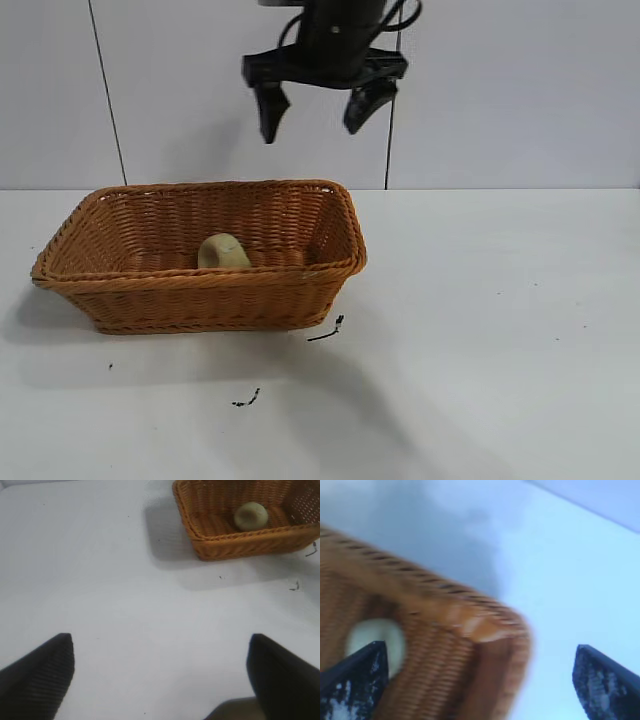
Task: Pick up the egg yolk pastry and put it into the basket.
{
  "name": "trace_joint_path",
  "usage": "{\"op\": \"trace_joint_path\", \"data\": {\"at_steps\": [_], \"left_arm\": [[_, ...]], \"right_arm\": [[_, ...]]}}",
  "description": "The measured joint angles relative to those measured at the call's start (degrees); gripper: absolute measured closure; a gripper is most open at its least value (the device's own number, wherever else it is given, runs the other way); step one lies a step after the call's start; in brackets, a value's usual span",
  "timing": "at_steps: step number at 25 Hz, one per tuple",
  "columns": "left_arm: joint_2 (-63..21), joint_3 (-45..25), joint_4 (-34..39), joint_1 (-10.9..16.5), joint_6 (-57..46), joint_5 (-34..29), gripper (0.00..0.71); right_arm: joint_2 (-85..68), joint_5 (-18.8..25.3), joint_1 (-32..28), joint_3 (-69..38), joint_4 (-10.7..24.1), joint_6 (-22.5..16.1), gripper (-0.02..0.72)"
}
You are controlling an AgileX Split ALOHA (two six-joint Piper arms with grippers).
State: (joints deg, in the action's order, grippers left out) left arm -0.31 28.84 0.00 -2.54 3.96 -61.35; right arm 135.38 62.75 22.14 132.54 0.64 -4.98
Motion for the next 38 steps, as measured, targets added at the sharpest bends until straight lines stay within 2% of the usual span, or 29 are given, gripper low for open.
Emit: {"op": "trace_joint_path", "data": {"at_steps": [6,12,18,23,29,38], "left_arm": [[0.0,0.0,0.0,0.0,0.0,0.0,0.014],[0.0,0.0,0.0,0.0,0.0,0.0,0.014],[0.0,0.0,0.0,0.0,0.0,0.0,0.014],[0.0,0.0,0.0,0.0,0.0,0.0,0.014],[0.0,0.0,0.0,0.0,0.0,0.0,0.014],[0.0,0.0,0.0,0.0,0.0,0.0,0.014]], "right_arm": [[-0.1,2.8,-10.8,0.0,0.1,0.6,0.010],[-0.1,6.4,-18.1,0.0,0.3,1.4,0.010],[-0.1,6.6,-22.2,0.0,0.3,1.5,0.010],[-2.1,6.6,-22.8,-1.1,0.4,2.2,0.010],[-12.5,6.7,-22.8,-10.5,0.1,2.4,0.010],[-37.3,6.6,-22.8,-36.1,-0.6,2.9,0.010]]}}
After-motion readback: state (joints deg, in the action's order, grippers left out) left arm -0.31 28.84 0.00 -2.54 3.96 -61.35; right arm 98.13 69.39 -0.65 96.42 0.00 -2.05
